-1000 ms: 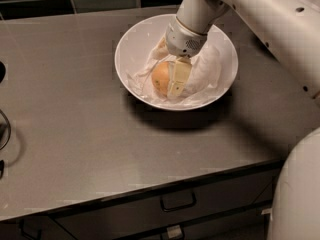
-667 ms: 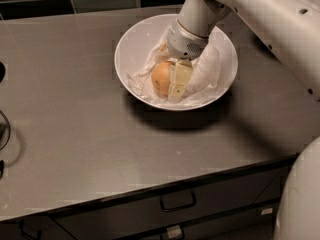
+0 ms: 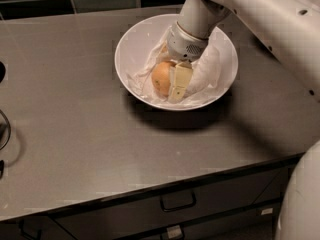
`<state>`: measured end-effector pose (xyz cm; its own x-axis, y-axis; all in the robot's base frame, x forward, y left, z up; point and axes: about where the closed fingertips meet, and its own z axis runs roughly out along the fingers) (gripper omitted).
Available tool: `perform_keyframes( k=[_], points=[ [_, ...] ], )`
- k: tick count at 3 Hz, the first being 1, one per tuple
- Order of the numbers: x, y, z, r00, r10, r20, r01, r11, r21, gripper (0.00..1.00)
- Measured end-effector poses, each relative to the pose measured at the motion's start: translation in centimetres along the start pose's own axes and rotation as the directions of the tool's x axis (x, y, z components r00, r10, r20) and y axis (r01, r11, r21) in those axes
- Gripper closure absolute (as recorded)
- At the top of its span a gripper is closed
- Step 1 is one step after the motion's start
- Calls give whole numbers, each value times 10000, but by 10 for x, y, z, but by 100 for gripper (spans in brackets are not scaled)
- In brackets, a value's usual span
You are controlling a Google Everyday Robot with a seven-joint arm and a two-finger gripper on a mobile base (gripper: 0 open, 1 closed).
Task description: Pick orange from white bowl
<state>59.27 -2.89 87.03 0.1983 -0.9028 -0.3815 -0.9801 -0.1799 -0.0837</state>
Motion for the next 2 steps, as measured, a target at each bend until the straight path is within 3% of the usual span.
perform_keyframes(
  k=[2],
  points=[
    [1,-9,9,9997,-71,-238,68,9999,-104,20]
  ],
)
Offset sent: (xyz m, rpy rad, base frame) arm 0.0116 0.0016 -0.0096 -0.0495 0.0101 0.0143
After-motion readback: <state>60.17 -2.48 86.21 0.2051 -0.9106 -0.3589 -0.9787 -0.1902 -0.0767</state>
